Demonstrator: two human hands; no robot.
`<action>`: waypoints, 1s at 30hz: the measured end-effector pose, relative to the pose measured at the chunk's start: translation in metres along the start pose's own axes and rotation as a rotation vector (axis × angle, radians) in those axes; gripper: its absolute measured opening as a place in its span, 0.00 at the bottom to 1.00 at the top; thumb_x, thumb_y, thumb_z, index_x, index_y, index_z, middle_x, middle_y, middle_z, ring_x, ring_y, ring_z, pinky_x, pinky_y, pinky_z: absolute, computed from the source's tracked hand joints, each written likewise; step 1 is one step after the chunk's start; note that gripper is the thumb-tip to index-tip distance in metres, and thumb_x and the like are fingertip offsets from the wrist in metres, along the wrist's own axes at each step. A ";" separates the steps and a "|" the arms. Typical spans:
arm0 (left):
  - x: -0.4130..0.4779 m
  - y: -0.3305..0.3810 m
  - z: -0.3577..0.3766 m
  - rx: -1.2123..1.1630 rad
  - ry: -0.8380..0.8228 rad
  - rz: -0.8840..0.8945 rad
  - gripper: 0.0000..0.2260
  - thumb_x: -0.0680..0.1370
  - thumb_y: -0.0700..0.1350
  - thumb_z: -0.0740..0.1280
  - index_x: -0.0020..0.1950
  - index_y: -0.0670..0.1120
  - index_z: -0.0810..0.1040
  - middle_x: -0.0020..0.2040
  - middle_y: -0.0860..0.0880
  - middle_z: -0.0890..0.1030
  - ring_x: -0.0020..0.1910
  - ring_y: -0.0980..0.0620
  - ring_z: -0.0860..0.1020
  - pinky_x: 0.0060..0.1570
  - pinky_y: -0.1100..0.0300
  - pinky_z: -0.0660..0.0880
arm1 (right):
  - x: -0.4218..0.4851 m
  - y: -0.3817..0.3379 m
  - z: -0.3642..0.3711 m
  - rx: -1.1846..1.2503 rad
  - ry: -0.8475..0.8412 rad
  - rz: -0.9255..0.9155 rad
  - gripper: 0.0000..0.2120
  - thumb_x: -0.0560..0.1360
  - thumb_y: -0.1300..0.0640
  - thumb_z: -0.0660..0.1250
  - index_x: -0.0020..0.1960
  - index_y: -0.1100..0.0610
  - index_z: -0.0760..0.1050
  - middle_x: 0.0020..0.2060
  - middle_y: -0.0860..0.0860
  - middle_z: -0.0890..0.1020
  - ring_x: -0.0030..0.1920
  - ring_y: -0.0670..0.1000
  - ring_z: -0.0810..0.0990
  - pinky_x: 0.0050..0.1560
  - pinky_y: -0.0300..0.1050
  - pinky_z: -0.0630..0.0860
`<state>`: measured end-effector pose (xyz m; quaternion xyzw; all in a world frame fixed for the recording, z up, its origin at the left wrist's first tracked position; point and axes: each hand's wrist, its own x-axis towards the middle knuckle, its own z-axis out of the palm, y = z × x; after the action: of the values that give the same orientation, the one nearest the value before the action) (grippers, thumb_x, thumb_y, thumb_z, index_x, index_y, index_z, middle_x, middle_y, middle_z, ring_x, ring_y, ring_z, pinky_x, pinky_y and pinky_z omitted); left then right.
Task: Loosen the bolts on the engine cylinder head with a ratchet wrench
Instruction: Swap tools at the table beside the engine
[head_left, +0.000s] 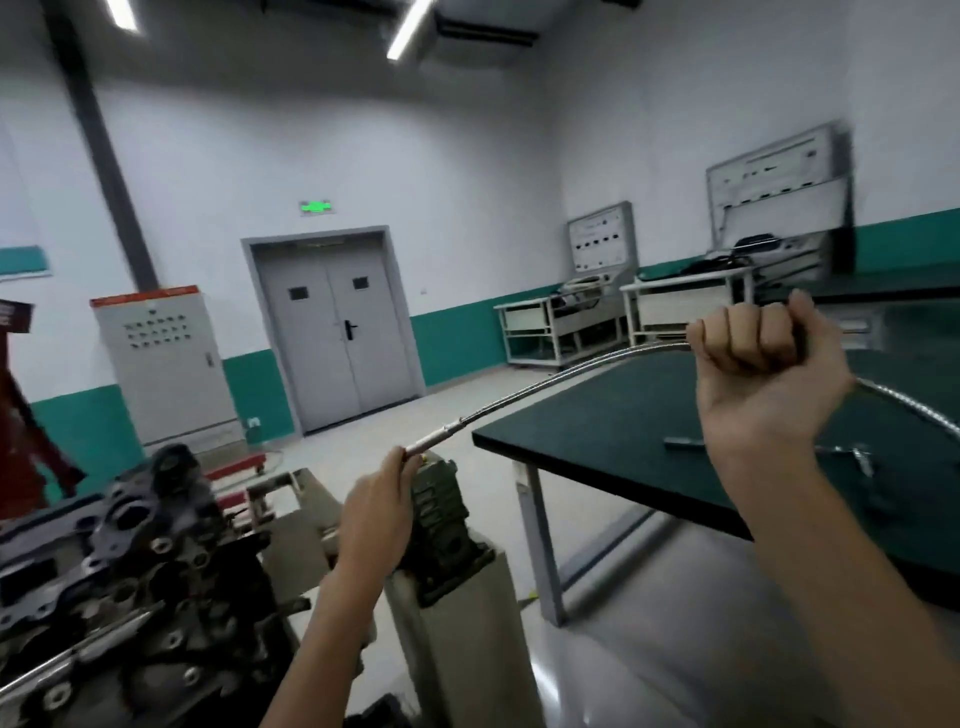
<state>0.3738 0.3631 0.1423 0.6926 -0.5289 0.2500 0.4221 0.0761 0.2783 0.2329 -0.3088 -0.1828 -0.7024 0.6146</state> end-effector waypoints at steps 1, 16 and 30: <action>0.006 0.017 0.026 0.027 -0.051 0.023 0.12 0.83 0.49 0.56 0.49 0.43 0.74 0.35 0.42 0.79 0.35 0.39 0.77 0.34 0.48 0.73 | 0.010 -0.017 -0.016 -0.108 -0.012 -0.035 0.20 0.74 0.56 0.53 0.26 0.54 0.50 0.22 0.49 0.53 0.26 0.49 0.53 0.30 0.42 0.58; 0.005 0.283 0.317 -0.224 -0.704 -0.004 0.15 0.81 0.36 0.54 0.65 0.41 0.70 0.61 0.40 0.74 0.60 0.41 0.72 0.53 0.56 0.67 | 0.133 -0.207 -0.248 -2.245 -0.331 -0.535 0.20 0.77 0.58 0.56 0.26 0.54 0.57 0.19 0.53 0.63 0.19 0.52 0.64 0.27 0.46 0.60; -0.087 0.410 0.420 -0.539 -0.887 0.289 0.12 0.80 0.40 0.62 0.63 0.45 0.74 0.56 0.51 0.69 0.58 0.54 0.69 0.63 0.65 0.62 | 0.151 -0.201 -0.419 -2.773 -0.180 0.014 0.15 0.76 0.57 0.60 0.33 0.61 0.75 0.31 0.57 0.80 0.36 0.58 0.76 0.46 0.51 0.68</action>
<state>-0.0826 0.0178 -0.0135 0.5189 -0.7917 -0.1554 0.2824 -0.2162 -0.0656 0.0459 -0.7047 0.6188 -0.2832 -0.2005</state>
